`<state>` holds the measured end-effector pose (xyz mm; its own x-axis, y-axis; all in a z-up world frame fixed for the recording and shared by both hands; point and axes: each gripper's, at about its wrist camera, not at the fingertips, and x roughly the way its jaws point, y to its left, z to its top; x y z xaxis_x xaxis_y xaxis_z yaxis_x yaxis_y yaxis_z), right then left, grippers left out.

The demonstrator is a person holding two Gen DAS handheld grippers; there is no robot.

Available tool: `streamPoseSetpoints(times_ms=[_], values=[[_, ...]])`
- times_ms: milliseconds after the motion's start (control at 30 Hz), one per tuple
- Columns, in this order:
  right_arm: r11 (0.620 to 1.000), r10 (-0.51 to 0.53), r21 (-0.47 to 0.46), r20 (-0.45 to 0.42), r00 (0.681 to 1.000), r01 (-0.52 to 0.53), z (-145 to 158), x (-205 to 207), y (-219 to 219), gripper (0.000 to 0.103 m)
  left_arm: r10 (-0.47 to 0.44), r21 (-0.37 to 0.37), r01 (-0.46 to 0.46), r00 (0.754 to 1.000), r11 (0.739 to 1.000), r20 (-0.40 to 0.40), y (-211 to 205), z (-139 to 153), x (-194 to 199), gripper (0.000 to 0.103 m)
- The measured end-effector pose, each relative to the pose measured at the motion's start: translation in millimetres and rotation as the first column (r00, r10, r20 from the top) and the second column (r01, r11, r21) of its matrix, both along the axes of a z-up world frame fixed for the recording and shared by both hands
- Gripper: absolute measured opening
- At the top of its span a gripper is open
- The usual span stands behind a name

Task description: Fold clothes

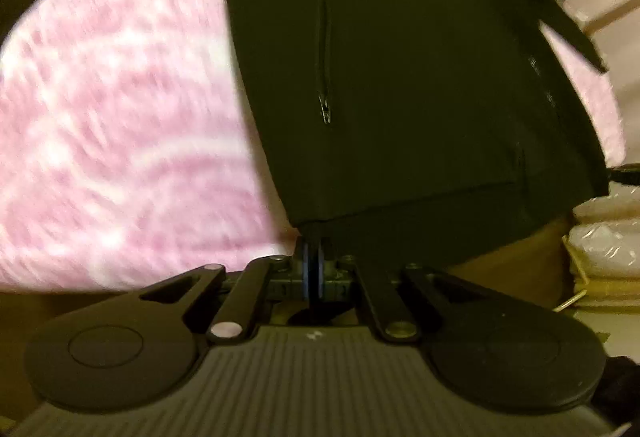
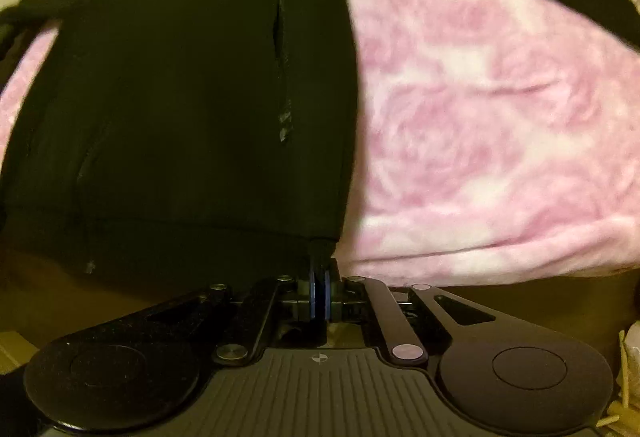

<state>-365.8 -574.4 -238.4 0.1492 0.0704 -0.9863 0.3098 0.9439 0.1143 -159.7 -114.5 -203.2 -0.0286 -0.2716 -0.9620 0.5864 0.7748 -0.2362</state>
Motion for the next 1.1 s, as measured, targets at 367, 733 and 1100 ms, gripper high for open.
streamPoseSetpoints(times_ms=[367,733,1100], values=[[0.996,-0.022,-0.086,0.066,0.998,0.028,51,40,21,0.068,0.089,0.089,-0.096,0.993,0.991,0.078,23,9,21,0.022],[1.0,0.014,-0.023,0.359,0.933,-0.006,141,148,89,0.069,0.299,-0.082,-0.288,0.919,0.954,0.258,48,102,95,0.044],[0.983,0.156,-0.145,0.33,0.931,-0.113,150,187,112,0.069,0.462,-0.142,-0.44,0.83,0.887,0.312,49,145,120,0.051]])
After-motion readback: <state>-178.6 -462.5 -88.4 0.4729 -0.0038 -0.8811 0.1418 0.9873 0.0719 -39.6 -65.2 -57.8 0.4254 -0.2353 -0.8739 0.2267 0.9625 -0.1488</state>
